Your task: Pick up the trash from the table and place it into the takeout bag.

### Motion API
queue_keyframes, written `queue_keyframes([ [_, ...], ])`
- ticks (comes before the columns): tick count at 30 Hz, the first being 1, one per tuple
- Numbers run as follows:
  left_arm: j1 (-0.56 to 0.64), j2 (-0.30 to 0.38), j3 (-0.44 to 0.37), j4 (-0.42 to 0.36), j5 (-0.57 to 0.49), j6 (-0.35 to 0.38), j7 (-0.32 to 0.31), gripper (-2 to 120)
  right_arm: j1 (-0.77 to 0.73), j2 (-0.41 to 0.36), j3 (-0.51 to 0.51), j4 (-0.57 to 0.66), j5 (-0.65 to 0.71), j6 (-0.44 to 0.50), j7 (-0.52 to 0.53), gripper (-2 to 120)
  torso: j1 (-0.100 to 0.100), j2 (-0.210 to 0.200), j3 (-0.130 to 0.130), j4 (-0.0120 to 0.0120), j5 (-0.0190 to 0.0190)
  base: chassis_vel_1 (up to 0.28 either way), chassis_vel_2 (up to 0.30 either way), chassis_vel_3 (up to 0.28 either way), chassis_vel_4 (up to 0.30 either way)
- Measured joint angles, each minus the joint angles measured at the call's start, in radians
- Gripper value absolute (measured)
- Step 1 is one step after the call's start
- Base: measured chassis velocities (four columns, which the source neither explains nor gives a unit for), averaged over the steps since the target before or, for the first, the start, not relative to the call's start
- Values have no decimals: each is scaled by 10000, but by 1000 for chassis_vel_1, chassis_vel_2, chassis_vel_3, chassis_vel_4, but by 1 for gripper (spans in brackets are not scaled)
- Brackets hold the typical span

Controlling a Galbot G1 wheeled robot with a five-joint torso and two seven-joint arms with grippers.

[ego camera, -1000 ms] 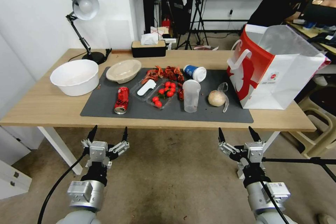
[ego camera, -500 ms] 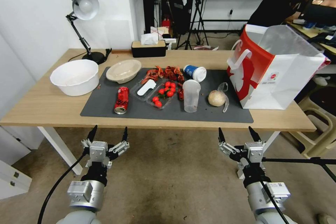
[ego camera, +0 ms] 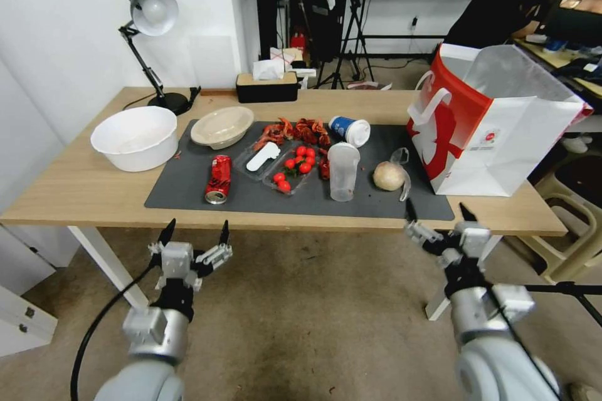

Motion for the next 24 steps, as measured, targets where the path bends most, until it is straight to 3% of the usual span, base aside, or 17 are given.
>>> queue_keyframes([
  [2,-685,-140,-17,68,-477,1137,13,100,113,-46,50,-1,316,-280,152,100,3,-2,2,-10,2,0,0,0,0],
  [5,-876,-175,-22,90,-625,1491,23,100,228,-237,-165,-141,656,-254,319,100,2,-1,2,-12,2,0,0,0,0],
  [6,-870,-181,-26,102,-632,1440,26,100,319,-334,-289,-206,801,-229,379,100,2,0,1,-4,7,0,0,0,0],
  [14,-750,-212,-98,302,-628,720,109,100,1691,-1216,-1019,-1007,2240,-275,770,100,1,0,0,-6,3,0,0,0,0],
  [24,-716,-397,-145,467,-454,470,167,100,3567,-1673,-2215,-2156,3683,-827,1811,100,1,1,1,-6,3,0,0,0,0],
])
